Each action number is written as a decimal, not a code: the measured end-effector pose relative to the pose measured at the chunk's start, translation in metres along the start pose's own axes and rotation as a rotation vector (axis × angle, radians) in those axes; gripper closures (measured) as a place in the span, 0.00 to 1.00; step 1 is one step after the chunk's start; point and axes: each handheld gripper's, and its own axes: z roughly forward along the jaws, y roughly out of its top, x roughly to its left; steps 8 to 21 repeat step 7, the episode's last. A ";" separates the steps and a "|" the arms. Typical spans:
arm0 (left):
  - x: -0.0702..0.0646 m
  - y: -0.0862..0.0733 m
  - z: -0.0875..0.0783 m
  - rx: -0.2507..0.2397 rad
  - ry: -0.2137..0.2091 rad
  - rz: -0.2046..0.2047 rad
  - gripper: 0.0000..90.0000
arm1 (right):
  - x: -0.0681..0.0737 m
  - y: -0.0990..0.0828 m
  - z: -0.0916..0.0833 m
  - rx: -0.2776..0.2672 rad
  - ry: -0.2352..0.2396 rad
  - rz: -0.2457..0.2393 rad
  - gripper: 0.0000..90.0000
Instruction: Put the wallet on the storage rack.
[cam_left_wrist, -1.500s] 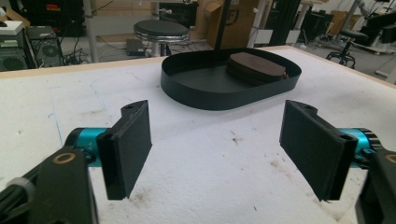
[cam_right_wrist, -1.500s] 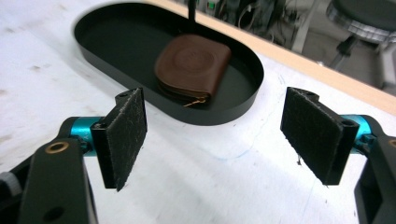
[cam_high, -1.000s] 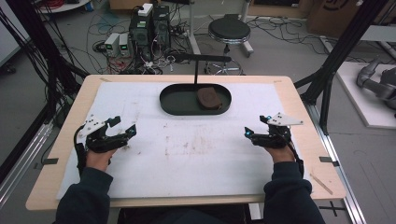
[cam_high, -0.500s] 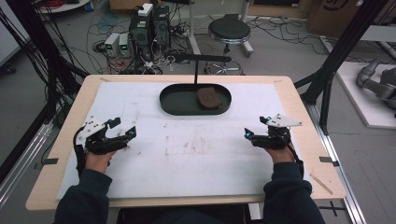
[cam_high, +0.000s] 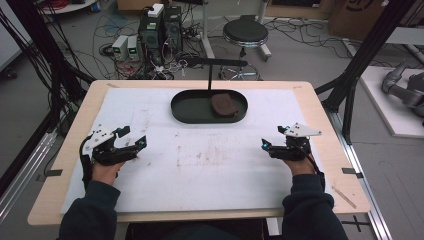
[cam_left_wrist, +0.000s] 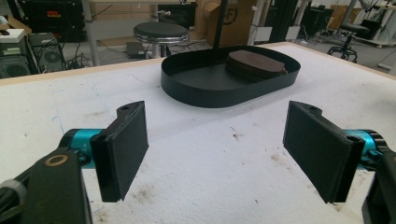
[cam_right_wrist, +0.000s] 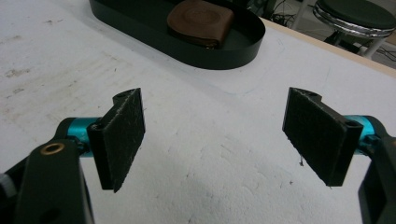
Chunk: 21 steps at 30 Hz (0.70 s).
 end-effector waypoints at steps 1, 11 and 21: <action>0.000 0.000 0.001 0.000 0.000 -0.001 0.24 | 0.000 0.000 0.000 0.001 -0.002 -0.002 0.24; 0.000 -0.001 0.005 0.009 -0.007 0.001 0.24 | -0.001 -0.002 0.000 -0.001 -0.003 0.006 0.24; 0.000 -0.001 0.005 0.009 -0.007 0.001 0.24 | -0.001 -0.002 0.000 -0.001 -0.003 0.006 0.24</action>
